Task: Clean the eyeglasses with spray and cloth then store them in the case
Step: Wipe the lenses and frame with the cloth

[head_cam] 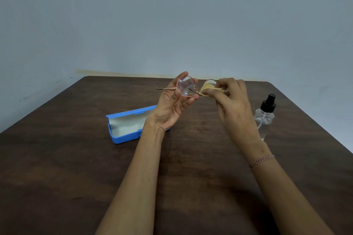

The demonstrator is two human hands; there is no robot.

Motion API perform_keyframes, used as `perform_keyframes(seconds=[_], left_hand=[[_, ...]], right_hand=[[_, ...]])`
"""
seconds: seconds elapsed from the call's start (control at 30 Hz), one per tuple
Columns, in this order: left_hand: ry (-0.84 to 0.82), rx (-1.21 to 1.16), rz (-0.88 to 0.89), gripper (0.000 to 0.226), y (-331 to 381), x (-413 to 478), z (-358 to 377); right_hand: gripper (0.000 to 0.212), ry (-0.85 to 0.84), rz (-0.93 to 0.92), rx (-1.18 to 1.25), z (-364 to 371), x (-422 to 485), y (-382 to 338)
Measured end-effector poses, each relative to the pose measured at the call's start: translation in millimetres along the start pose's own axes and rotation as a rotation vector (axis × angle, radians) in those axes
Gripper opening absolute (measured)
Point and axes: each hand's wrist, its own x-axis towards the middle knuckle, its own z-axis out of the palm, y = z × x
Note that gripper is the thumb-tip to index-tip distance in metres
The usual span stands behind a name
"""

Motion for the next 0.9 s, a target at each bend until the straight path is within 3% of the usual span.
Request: perform_keyframes(seconds=[0.33,0.63,0.9], left_hand=[[0.001,-0.016,0.010,0.058,0.5,-0.1,3.6],[-0.050,0.095,-0.107,0.052,-15.3,-0.9,12.5],[-0.045,0.100,-0.038,0.055,-6.1,-0.7,5.0]], right_hand=[[0.025,0.014,-0.037,0.021,-1.7,0.1,0.3],[0.026,0.106,0.027,0.204,2.3,-3.1,-12.1],[0.020,0.017,-0.102,0.248,3.6,-1.0,-9.6]])
